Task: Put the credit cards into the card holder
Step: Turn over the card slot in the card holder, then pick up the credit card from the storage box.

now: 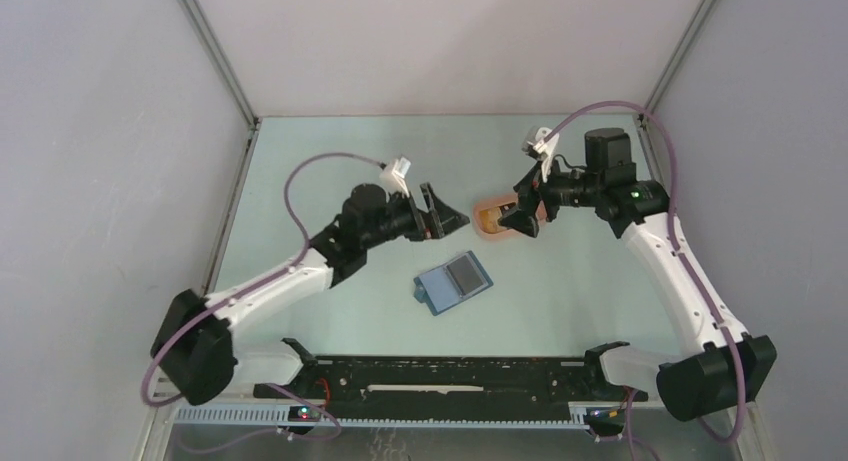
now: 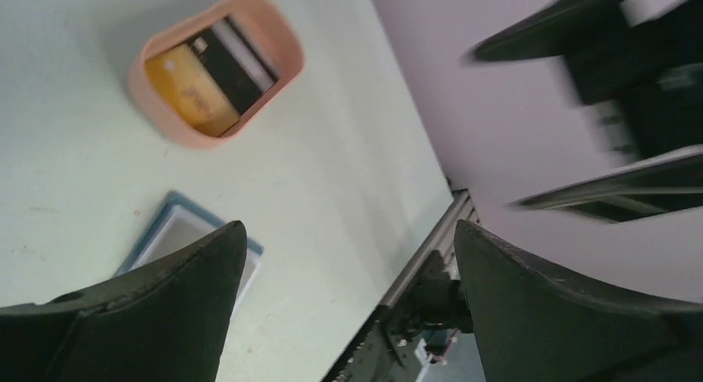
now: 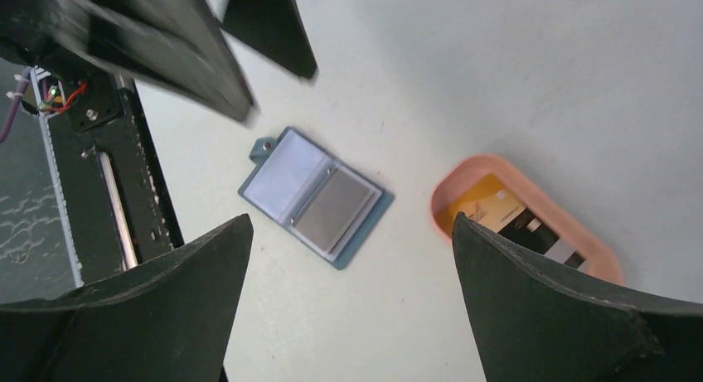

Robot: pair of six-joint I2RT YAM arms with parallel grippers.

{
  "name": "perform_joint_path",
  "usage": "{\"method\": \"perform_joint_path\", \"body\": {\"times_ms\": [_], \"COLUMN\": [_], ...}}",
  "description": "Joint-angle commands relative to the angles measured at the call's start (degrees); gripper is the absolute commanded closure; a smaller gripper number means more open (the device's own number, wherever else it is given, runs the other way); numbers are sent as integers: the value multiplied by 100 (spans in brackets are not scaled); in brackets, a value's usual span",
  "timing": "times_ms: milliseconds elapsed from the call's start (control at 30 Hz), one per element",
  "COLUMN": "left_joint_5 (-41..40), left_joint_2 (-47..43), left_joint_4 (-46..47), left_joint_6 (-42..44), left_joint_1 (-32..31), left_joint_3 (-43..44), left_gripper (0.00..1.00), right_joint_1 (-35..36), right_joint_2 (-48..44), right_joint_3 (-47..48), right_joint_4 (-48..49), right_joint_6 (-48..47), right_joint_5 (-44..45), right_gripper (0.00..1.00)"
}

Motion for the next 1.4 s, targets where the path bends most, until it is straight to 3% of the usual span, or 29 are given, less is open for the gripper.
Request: {"method": "perform_joint_path", "body": {"times_ms": [0,133,333,833,967,1167,1267,1367], "left_joint_5": [-89,-552,-1626,-2096,-1672,-1045,-827,-358], "left_joint_2": [-690,-941,-1164,-961,-1210,-2461,-2716,-2404], "left_joint_4": [-2881,-4045,-5147,-5555,-4715,-2498,-1928,-1775], "left_joint_6": [717,402,-152,418,753,2720,2729,2526], "left_joint_1": [-14,-7,-3,55,63,752,1092,1274], "left_joint_3": [1737,3165,4549,5470,4676,1742,856,614], "left_gripper": [0,0,0,0,0,0,0,0], "right_joint_1": [-69,-196,-347,-352,-343,-301,-159,-22], "right_joint_2": [66,139,169,594,624,773,948,1099], "right_joint_3": [-243,-324,-427,-450,-455,-450,-454,-454], "right_joint_4": [279,297,348,357,458,606,686,799], "right_joint_6": [146,124,108,96,234,514,566,664], "right_joint_5": [-48,-99,-233,-274,-163,-356,-249,-190], "right_gripper": [0,0,0,0,0,0,0,0]}}
